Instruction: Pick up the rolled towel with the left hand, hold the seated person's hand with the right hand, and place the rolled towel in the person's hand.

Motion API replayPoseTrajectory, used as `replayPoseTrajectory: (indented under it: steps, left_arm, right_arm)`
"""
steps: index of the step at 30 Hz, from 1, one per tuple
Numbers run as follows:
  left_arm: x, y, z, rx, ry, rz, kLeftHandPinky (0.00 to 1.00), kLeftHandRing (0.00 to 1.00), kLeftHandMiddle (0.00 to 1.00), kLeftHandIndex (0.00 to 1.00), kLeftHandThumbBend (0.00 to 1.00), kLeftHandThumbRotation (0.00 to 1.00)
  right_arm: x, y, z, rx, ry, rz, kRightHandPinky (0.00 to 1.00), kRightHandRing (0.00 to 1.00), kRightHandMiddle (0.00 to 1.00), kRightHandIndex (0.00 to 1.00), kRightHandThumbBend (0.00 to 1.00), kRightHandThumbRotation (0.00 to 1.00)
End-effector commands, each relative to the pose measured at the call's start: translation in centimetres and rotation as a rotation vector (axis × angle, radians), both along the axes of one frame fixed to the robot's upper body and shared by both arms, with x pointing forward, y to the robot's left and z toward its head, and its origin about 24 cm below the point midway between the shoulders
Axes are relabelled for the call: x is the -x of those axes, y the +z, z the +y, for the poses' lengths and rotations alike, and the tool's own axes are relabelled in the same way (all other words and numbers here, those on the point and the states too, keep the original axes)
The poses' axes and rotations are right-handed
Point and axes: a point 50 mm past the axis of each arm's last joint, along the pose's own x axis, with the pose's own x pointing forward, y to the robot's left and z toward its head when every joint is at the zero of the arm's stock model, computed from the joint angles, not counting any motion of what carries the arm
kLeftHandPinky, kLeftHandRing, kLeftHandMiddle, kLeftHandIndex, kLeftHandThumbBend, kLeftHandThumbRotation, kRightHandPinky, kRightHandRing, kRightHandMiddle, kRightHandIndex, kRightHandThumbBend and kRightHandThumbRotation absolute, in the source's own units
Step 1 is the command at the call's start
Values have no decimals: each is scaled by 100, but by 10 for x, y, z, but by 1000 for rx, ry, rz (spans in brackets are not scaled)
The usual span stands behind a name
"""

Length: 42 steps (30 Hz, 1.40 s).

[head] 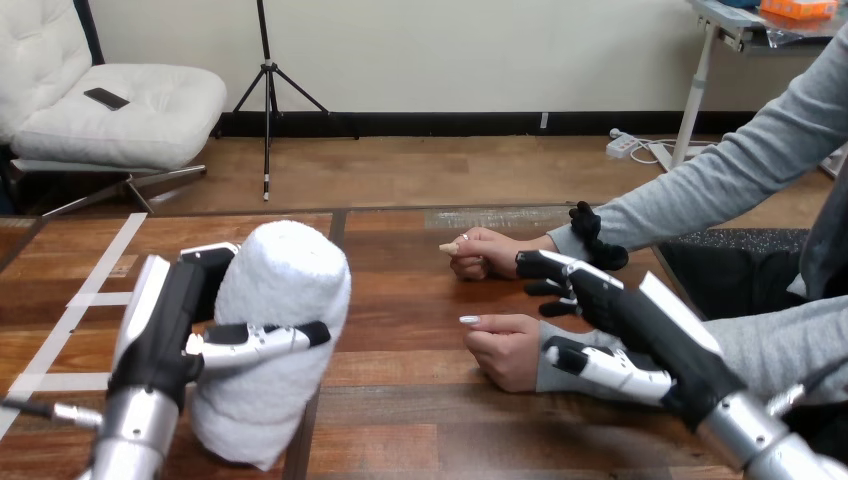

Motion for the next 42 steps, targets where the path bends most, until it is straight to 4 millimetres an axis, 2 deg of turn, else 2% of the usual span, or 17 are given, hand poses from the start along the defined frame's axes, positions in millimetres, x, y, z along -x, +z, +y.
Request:
replayPoseTrajectory:
  steps: [1, 9, 10, 13, 21, 42]
  left_arm:
    - [-2, 50, -7, 59, -13, -291, 32, 37, 41, 42, 62, 0]
    - [7, 49, -10, 106, -10, -314, 32, 36, 40, 42, 62, 0]
    - [13, 47, -12, 132, -4, -321, 30, 34, 39, 41, 62, 0]
    - [23, 43, -15, 178, 4, -332, 31, 35, 39, 42, 61, 0]
    - [26, 40, -17, 197, 2, -334, 31, 35, 40, 42, 61, 0]
    - [26, 42, -15, 184, -2, -346, 30, 35, 39, 41, 61, 0]
  right_arm:
    - [-34, 42, -2, 96, 16, -171, 79, 86, 88, 87, 100, 71]
    - [-42, 41, -6, 172, 10, -158, 77, 86, 88, 87, 100, 72]
    - [-47, 41, -10, 198, -3, -145, 78, 87, 89, 87, 99, 68]
    - [-55, 41, -16, 233, -29, -119, 78, 87, 89, 87, 100, 68]
    - [-62, 40, -20, 265, -28, -98, 79, 88, 90, 88, 99, 64]
    - [-72, 27, -23, 418, -36, -11, 78, 88, 89, 88, 100, 65]
